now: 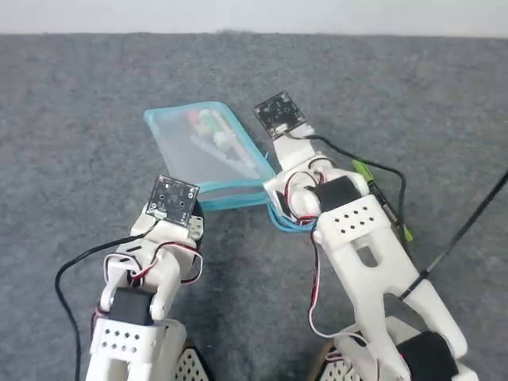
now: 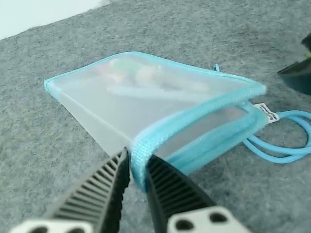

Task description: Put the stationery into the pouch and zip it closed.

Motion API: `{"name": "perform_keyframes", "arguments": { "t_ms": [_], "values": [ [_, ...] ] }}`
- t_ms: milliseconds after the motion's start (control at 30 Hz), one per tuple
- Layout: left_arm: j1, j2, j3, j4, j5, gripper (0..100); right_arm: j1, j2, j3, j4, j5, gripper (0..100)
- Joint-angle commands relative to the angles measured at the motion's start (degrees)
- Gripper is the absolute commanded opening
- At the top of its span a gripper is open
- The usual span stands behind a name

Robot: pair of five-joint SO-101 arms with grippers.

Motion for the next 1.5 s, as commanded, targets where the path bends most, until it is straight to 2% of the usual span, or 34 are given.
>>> {"name": "perform_keyframes", "arguments": {
  "t_ms": [0, 300, 567, 733, 867, 967, 1067, 1167, 1333, 1467],
  "values": [
    [0.6, -1.0, -0.7, -2.4, 1.0, 1, 0.7, 3.4, -0.6, -4.7, -0.4, 19.8],
    [1.0, -1.0, -0.7, -2.4, 1.0, 1, 0.1, 15.5, -5.3, -8.7, -0.6, 19.8],
    [1.0, -1.0, -0.7, -2.4, 1.0, 1, -7.0, 15.3, -8.0, -6.8, -0.5, 19.8],
    [1.0, -1.0, 0.4, -2.6, 1.1, 1, 2.5, 7.6, -13.3, 8.2, 1.4, 19.8],
    [1.0, -1.0, 0.9, -2.6, 1.1, 1, 12.4, 5.1, -19.1, 24.0, 13.6, 19.8],
    [0.9, -1.0, 0.9, -2.6, 1.1, 1, 21.1, 6.9, -21.4, 31.5, 24.6, 19.9],
    [0.6, -1.0, 0.9, -2.5, 1.1, 1, 29.5, 9.7, -21.3, 32.9, 32.7, 19.9],
    [0.6, -1.0, 0.9, -2.5, 1.1, 1, 34.8, 13.3, -21.5, 32.7, 36.4, 19.9],
    [0.6, -1.0, 1.4, -2.4, 1.1, 1, 39.1, 20.2, -21.3, 28.7, 42.9, 19.9],
    [0.6, -1.0, 2.0, -2.5, 1.1, 1, 40.7, 26.0, -21.3, 26.3, 44.5, 19.9]
  ]
}}
